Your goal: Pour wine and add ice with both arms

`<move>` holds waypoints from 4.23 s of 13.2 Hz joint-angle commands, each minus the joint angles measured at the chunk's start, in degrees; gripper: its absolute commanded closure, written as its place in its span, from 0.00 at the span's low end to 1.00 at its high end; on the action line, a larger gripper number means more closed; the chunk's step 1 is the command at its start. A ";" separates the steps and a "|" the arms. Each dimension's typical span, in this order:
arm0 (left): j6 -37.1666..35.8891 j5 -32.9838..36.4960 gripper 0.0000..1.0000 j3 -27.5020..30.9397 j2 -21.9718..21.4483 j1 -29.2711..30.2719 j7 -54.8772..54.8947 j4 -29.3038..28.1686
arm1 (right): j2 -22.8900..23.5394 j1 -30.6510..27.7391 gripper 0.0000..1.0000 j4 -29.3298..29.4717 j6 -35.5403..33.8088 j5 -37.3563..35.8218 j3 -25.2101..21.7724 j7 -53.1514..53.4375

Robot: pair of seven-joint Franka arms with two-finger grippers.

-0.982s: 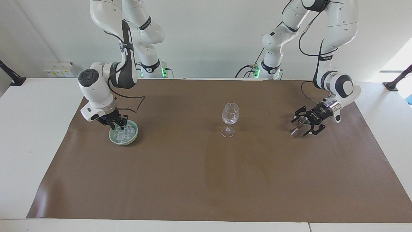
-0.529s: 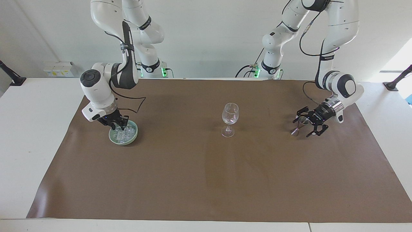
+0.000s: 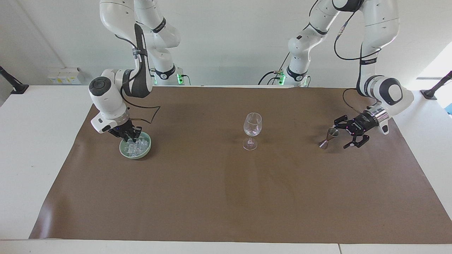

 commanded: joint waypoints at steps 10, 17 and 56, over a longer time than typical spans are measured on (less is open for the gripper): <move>-2.33 24.75 0.00 -0.81 -5.14 -1.59 -0.61 17.46 | -7.01 0.08 1.00 3.46 -5.42 -1.01 0.95 -0.96; -1.45 34.59 0.00 -0.72 -13.66 -10.90 0.01 20.54 | -10.35 0.70 1.00 9.70 -10.43 -0.13 7.71 3.41; -19.64 65.81 0.00 5.00 -15.61 -33.50 36.22 33.81 | -0.07 22.67 1.00 19.46 8.73 23.16 22.93 48.96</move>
